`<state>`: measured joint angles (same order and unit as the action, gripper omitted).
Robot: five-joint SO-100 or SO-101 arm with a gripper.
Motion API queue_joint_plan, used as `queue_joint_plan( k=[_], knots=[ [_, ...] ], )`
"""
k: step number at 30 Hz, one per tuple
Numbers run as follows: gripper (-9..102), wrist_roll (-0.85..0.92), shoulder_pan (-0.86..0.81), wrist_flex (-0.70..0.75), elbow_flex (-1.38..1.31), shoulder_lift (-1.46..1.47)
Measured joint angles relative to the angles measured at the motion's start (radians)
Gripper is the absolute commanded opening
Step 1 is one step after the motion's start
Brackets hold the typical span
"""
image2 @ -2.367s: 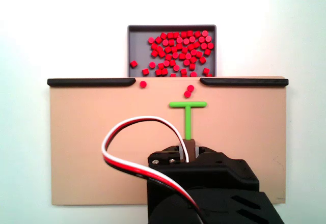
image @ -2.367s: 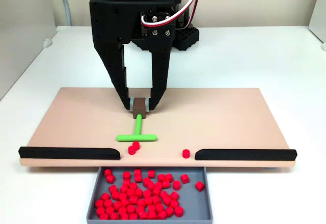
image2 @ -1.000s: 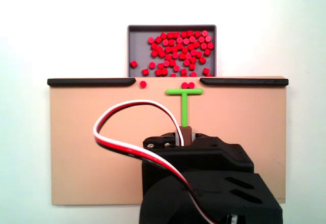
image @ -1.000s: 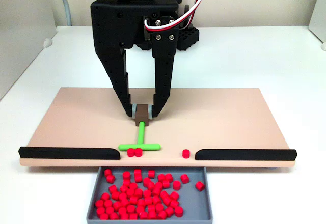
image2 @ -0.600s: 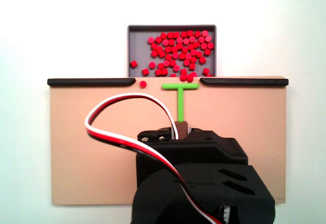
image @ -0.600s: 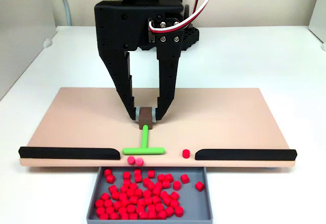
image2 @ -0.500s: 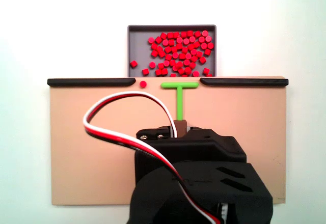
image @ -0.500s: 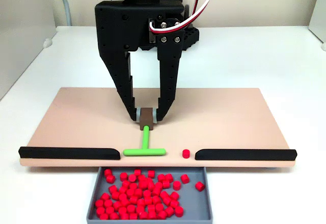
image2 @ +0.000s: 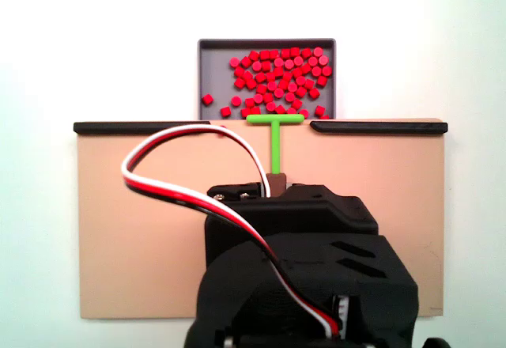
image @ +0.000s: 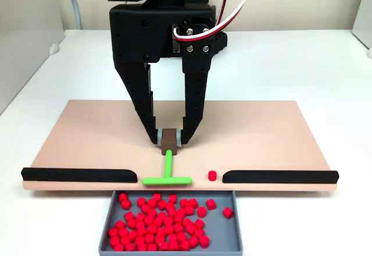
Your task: Push granules from bottom to the grey container
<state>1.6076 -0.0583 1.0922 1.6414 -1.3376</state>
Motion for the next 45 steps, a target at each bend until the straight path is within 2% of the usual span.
queue_joint_plan(
  k=[24, 34, 40, 45],
  knots=[
    [0, -0.009, 0.012, 0.025, -0.127, 0.057],
    [0, -0.006, 0.02, 0.198, -0.202, 0.034],
    [0, 0.025, -0.002, 0.38, -0.201, -0.112],
    [0, 0.028, -0.017, 0.423, -0.101, -0.258]
  ],
)
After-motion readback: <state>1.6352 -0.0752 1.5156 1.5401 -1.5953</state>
